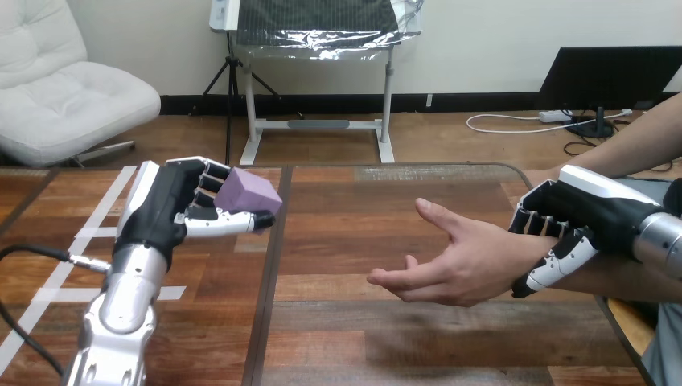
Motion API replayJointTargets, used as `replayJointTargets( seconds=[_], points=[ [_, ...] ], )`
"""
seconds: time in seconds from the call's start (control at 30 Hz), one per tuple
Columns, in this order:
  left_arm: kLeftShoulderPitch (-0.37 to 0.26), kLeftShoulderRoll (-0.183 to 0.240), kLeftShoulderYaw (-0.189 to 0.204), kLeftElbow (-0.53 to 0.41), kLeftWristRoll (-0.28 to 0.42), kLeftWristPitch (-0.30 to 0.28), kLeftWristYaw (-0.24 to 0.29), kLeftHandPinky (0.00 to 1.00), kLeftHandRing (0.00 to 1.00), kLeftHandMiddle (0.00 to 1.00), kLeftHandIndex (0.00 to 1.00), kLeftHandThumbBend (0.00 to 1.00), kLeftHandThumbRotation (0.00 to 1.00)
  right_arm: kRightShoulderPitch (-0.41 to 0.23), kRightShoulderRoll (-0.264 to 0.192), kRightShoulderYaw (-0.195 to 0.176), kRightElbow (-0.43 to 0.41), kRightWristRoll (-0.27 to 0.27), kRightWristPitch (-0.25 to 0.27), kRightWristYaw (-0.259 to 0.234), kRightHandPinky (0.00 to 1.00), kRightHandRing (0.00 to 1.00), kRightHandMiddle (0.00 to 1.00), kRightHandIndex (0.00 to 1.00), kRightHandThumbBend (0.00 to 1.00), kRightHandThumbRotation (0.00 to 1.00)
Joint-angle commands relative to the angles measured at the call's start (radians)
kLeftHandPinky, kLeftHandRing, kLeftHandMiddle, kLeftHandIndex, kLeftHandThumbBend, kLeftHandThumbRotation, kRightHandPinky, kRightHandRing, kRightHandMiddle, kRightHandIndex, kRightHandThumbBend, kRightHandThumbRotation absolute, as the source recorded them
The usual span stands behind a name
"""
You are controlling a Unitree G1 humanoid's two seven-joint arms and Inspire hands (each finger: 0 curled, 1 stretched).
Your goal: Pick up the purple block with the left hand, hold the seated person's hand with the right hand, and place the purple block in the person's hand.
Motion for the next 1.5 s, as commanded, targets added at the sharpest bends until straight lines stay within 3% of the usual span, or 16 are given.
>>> replayJointTargets(
  seconds=[0.0,0.3,0.7,1.47],
  points=[
    [-0.101,-0.028,-0.025,0.008,-0.002,-0.006,0.019,0.39,0.46,0.48,0.48,0.65,0.00,-0.015,0.029,-0.012,-0.016,0.007,-0.001,-0.009,0.36,0.44,0.49,0.48,0.91,0.03],
    [-0.137,-0.061,-0.034,0.043,-0.025,-0.021,0.011,0.39,0.45,0.48,0.47,0.64,0.00,-0.014,0.030,-0.010,-0.029,0.002,0.001,-0.007,0.35,0.42,0.47,0.48,0.90,0.05],
    [-0.183,-0.093,-0.078,0.085,-0.021,-0.039,0.005,0.38,0.45,0.48,0.46,0.66,0.00,-0.010,0.037,-0.011,-0.065,0.001,0.029,-0.001,0.32,0.39,0.46,0.49,0.89,0.04],
    [-0.250,-0.180,-0.196,0.154,0.020,-0.044,-0.003,0.39,0.45,0.47,0.47,0.67,0.00,-0.004,0.053,-0.020,-0.151,0.019,0.087,0.020,0.32,0.40,0.46,0.50,0.88,0.07]
  ],
)
